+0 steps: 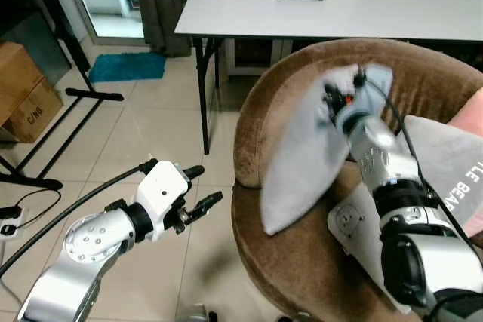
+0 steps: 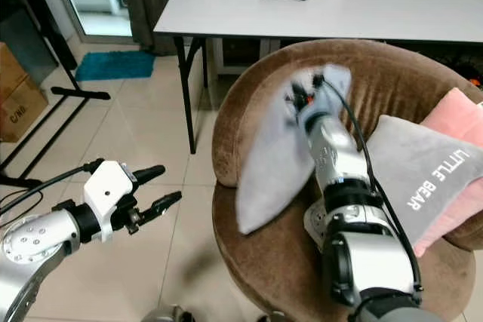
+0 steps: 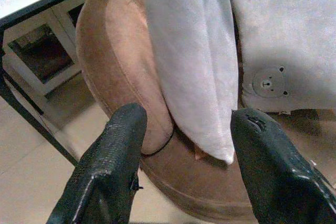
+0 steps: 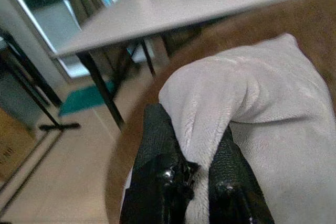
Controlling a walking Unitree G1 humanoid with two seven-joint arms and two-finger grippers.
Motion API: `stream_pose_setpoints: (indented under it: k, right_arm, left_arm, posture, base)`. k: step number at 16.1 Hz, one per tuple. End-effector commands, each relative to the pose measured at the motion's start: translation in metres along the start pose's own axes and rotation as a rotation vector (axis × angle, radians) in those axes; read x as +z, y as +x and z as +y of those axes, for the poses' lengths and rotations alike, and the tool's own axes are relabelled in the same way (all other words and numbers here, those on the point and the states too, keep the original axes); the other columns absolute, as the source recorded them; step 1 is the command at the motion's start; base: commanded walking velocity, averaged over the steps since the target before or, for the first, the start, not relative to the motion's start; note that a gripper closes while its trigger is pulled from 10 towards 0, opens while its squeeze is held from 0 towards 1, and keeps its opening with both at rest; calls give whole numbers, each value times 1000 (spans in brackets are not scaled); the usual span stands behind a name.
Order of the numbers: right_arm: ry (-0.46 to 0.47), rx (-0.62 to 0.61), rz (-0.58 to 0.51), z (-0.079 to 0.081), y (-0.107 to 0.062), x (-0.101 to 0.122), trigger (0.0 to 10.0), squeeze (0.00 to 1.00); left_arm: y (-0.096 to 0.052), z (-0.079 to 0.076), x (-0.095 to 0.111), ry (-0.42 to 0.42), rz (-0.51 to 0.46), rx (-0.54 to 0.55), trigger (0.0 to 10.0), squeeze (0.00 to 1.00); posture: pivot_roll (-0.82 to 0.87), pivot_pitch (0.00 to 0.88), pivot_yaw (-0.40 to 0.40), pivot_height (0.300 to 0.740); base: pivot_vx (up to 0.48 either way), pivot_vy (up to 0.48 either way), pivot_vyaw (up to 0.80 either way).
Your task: Move the pillow to the sofa from floor
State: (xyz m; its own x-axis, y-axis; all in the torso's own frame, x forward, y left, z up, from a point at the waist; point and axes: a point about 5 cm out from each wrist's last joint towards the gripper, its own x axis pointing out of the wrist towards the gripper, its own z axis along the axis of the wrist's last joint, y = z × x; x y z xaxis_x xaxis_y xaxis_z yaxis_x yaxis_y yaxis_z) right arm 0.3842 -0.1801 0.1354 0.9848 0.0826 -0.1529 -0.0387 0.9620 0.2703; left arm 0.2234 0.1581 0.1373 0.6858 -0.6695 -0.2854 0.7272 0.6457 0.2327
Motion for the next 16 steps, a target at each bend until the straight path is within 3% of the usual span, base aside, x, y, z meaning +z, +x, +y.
stream_pose_setpoints:
  k: [1,4,6,7,8,9,10,13,16]
  right_arm:
    - [-37,-5,-52,-4,2,13,10000,0]
    - [-74,-148,18,-39,-6,-2,10000,0]
    - [-150,-248,70,-61,-13,-6,10000,0]
    - [-174,-352,104,-82,-21,-7,10000,282]
    - [-171,-375,113,-87,-24,-7,10000,282]
    - [-185,-420,121,-98,-29,-7,10000,1000]
    - [-207,-456,124,-107,-34,-5,10000,1000]
    - [-212,-450,87,-115,-37,5,10000,1000]
    - [-114,-344,5,-116,-36,22,10000,1000]
  left_arm:
    - [3,-1,2,16,-4,-28,10000,0]
    - [5,2,3,23,-5,-34,10000,0]
    - [5,2,3,19,-6,-41,10000,0]
    - [6,1,2,-2,-1,-66,10000,0]
    - [5,0,1,-12,4,-77,10000,0]
    - [5,-2,0,-25,12,-101,10000,0]
    - [6,-3,-1,-36,12,-114,10000,0]
    - [6,-5,-1,-79,-8,-141,10000,0]
    - [1,-9,0,-139,-25,-178,10000,0]
  posture:
    - [140,0,26,740]
    - [145,0,27,740]
    - [145,0,27,740]
    - [154,0,23,740]
    - [150,0,24,740]
    - [150,0,24,740]
    - [150,0,24,740]
    - [141,0,20,740]
    - [132,0,5,740]
  base:
    - [0,0,0]
    - [0,0,0]
    - [0,0,0]
    - [0,0,0]
    - [0,0,0]
    - [0,0,0]
    - [0,0,0]
    - [0,0,0]
    - [0,0,0]
